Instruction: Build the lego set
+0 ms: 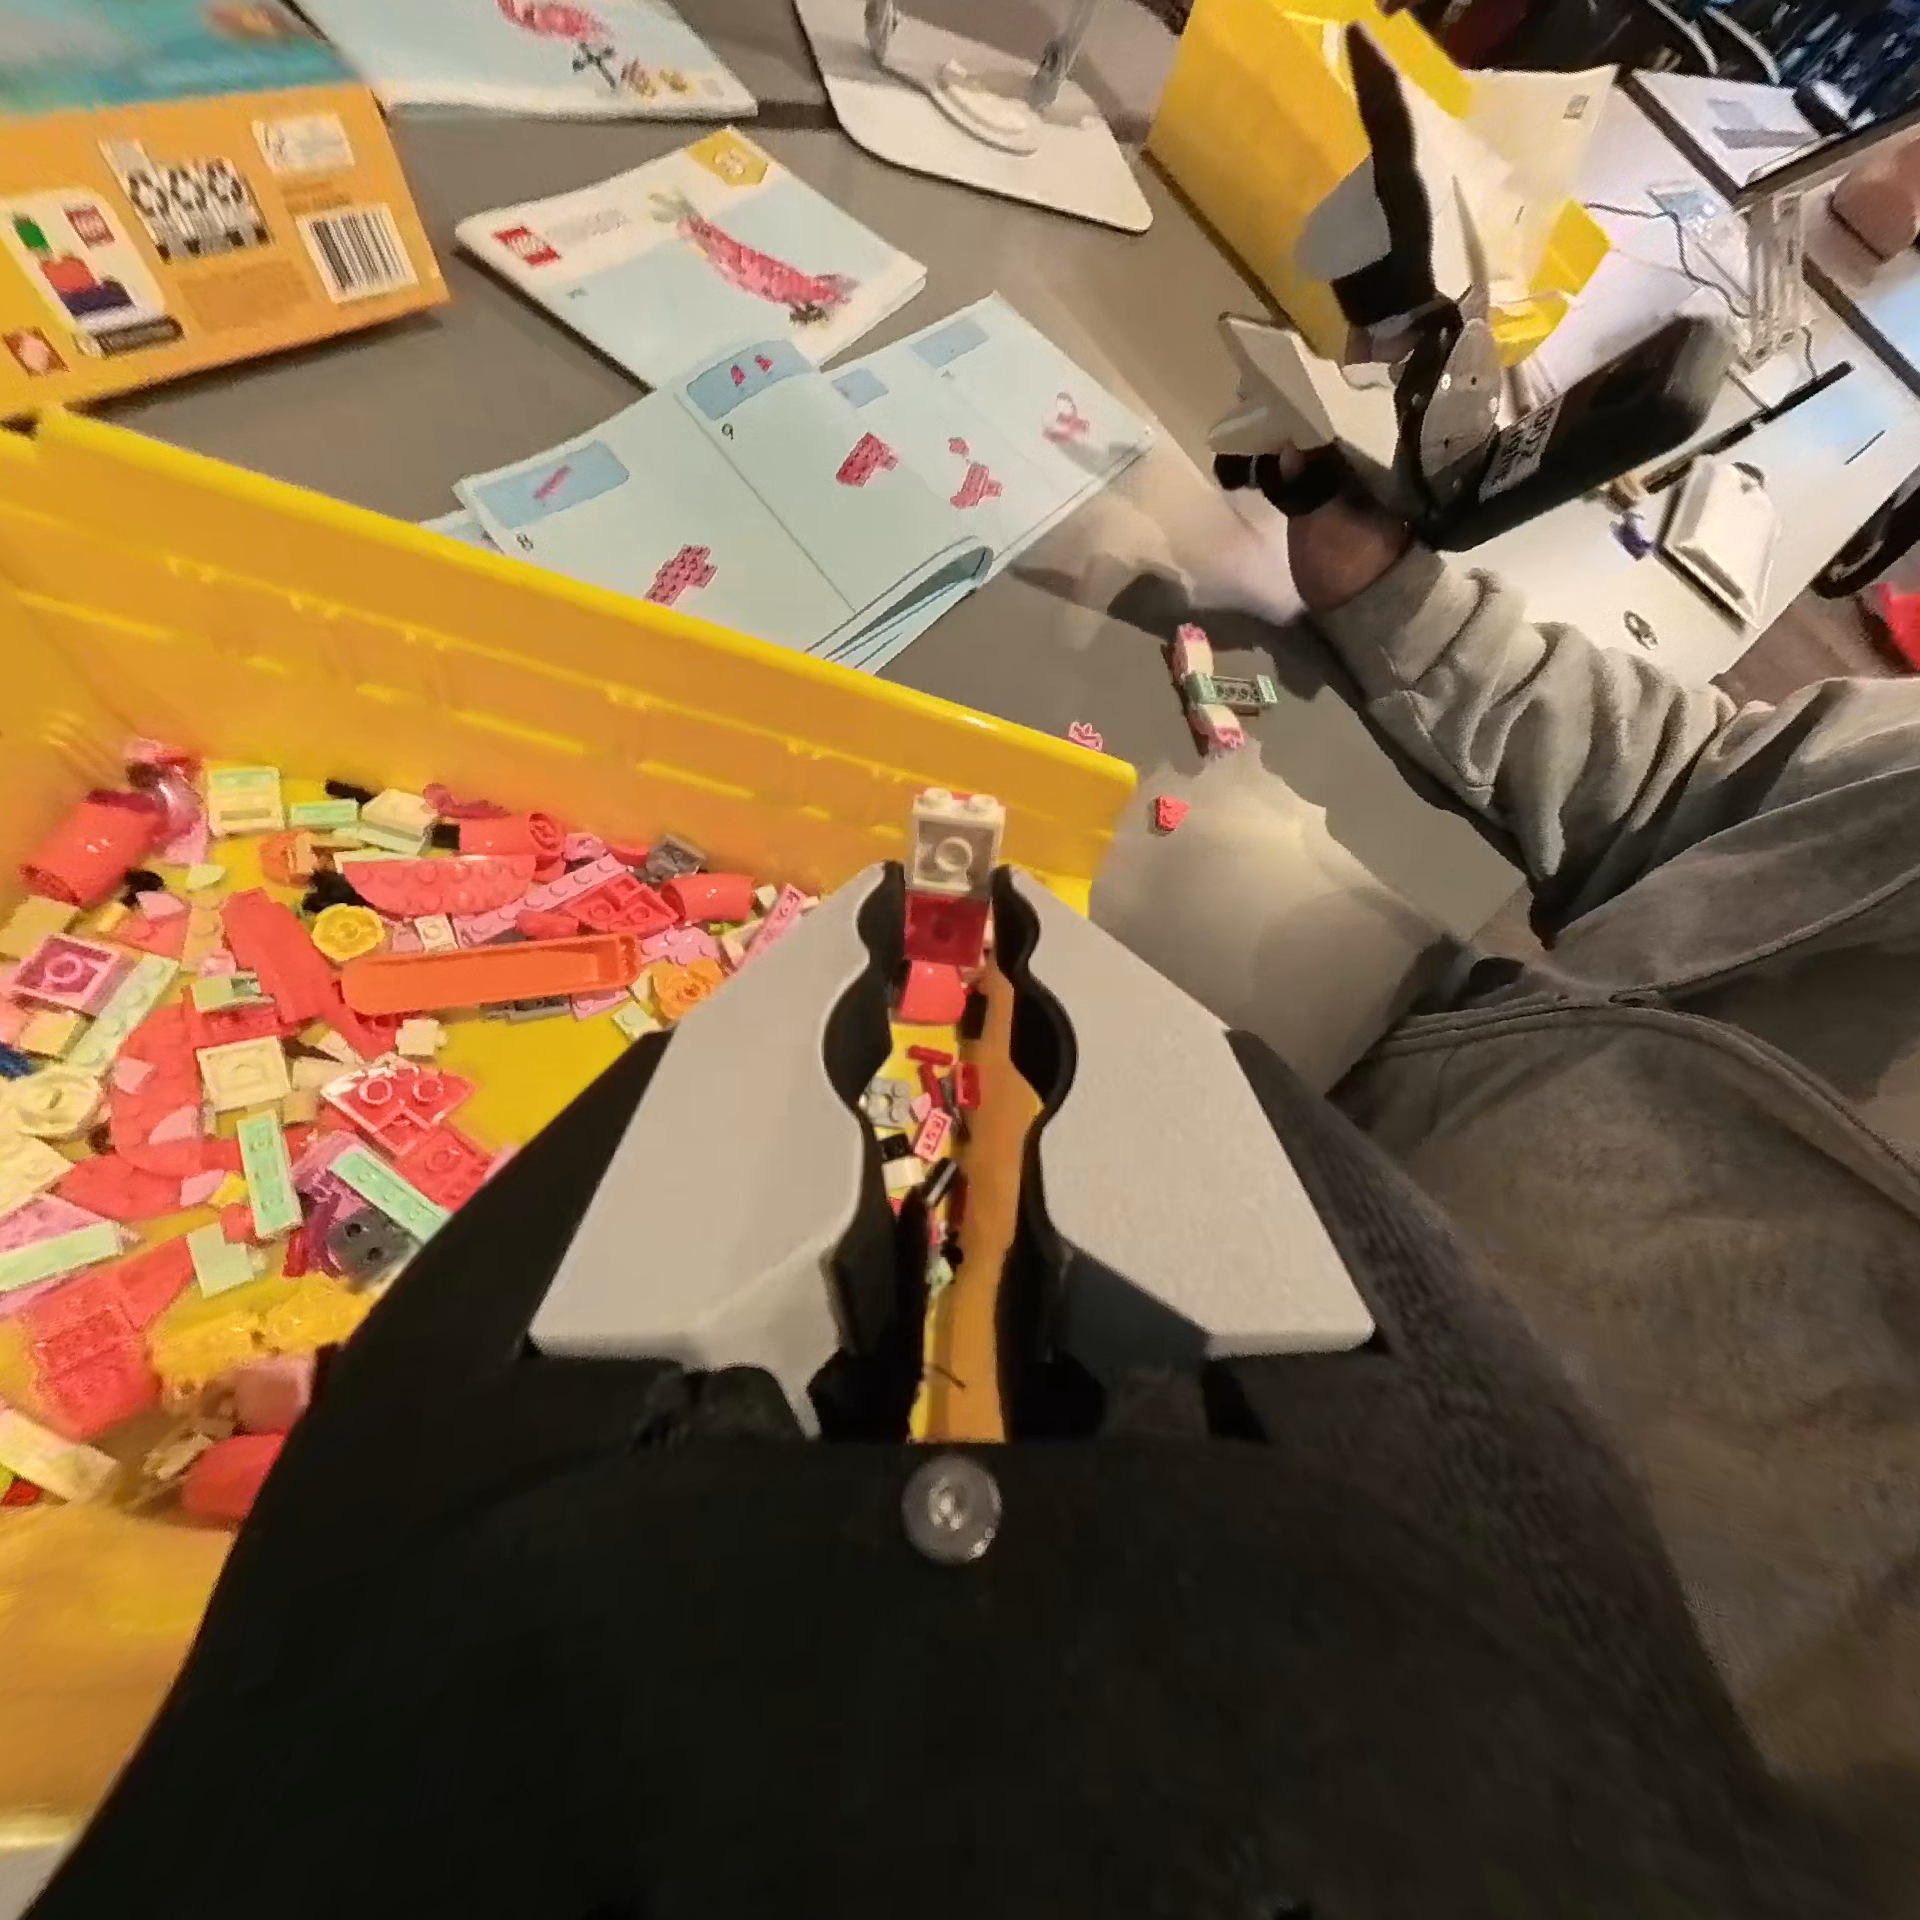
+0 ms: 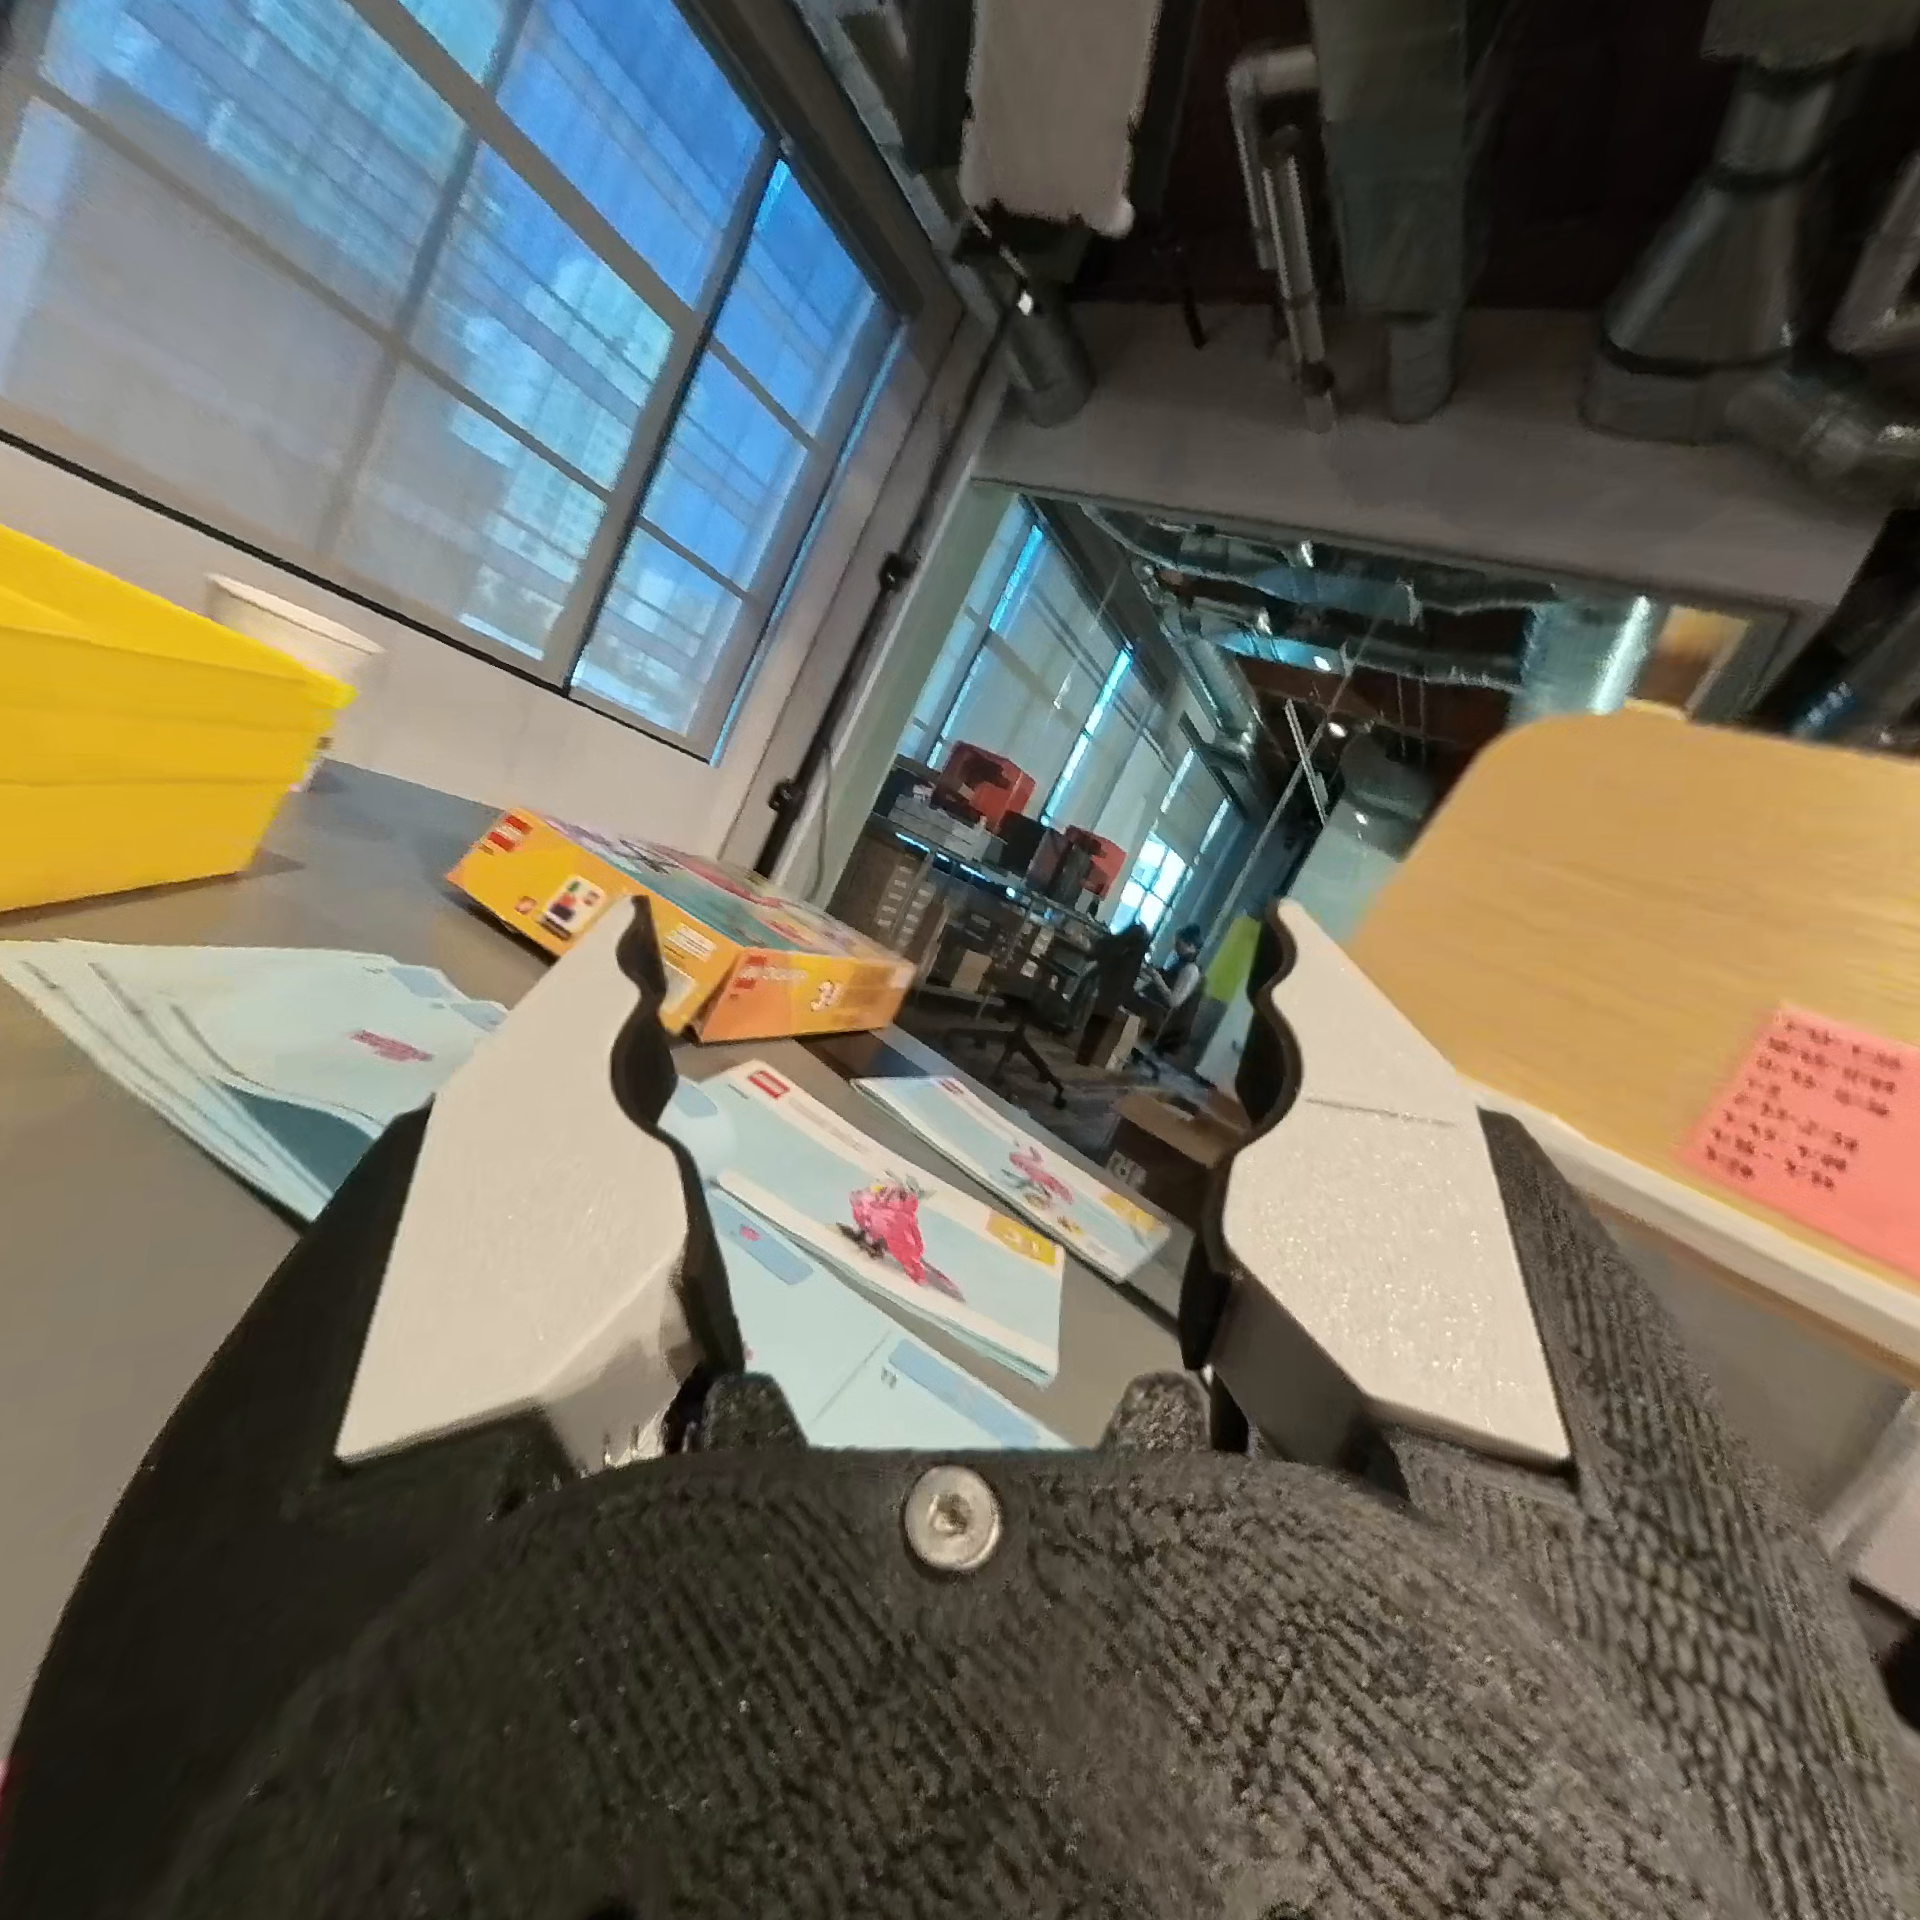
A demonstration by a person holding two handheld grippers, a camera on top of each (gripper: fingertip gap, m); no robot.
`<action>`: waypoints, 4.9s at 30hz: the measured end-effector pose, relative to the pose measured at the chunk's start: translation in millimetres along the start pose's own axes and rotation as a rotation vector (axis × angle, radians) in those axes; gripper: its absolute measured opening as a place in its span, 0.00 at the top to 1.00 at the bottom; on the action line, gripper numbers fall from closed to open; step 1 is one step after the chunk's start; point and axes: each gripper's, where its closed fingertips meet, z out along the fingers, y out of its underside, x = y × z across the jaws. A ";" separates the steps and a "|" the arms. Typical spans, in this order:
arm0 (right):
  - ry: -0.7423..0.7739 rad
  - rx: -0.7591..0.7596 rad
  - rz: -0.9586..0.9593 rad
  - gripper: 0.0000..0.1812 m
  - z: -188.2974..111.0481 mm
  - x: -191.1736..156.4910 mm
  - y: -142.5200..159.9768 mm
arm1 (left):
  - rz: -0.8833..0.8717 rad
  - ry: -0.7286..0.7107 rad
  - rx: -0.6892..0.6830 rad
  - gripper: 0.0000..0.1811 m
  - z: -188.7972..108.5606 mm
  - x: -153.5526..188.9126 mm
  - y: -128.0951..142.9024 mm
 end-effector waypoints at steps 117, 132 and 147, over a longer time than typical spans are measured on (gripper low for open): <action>-0.171 -1.151 0.491 0.92 -119.5 -31.5 115.0 | 0.184 -0.624 0.070 0.91 -22.3 -26.3 32.4; -0.171 -1.052 0.487 0.71 -108.5 -28.8 107.1 | 0.186 -0.623 0.048 0.91 -19.3 -26.3 34.1; -0.076 -0.701 0.298 0.73 -79.4 1.7 53.3 | 0.233 -0.488 -0.306 0.91 17.3 -14.8 63.3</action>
